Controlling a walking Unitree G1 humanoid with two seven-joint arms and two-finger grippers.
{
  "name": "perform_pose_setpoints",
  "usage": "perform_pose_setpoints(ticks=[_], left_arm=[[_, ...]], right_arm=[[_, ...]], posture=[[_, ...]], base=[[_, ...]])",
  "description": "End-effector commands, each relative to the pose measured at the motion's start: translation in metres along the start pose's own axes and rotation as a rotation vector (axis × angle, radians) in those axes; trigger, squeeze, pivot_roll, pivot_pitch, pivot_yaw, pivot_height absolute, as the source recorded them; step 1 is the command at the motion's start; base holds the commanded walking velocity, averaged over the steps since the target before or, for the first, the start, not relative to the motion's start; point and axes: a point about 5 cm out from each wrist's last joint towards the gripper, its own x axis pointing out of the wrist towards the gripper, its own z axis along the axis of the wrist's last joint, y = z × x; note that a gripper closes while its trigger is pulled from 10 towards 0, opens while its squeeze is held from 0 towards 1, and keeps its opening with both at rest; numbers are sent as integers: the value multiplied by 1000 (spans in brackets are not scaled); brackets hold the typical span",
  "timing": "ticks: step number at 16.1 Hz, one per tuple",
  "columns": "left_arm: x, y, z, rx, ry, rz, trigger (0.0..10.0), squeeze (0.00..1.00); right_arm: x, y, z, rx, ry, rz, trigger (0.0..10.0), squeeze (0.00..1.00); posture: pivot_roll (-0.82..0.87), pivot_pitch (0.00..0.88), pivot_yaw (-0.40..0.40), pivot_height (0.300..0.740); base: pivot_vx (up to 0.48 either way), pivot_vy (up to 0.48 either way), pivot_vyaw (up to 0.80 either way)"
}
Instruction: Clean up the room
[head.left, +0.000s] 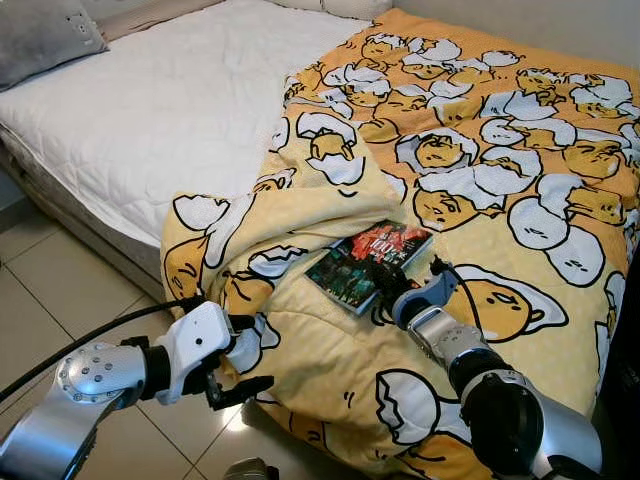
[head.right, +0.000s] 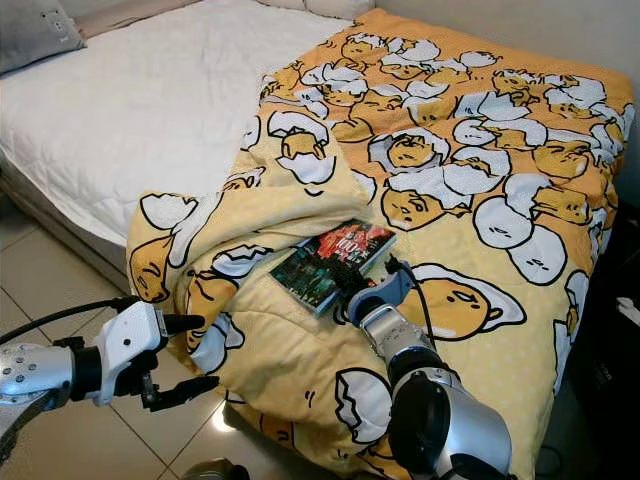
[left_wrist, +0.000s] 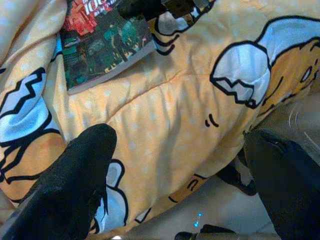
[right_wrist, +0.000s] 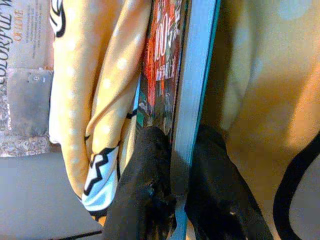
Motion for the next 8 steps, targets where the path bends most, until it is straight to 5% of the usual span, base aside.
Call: perform_pose_setpoints(ticks=[1,3,8], left_arm=[[2,-2,-2,-5,-2,4,10000,0],[5,-2,-2,-24,-26,27,10000,0],[31,11,4,-148,-191,291,10000,0]], right_arm=[[2,10,12,14,-45,41,0,0],[2,14,20,12,-67,76,0,0],[-19,30,62,-297,-228,211,0,0]], posture=[[158,0,-6,740],[131,0,-11,740],[-3,0,40,740]], base=[[0,0,0],[0,0,0],[0,0,0]])
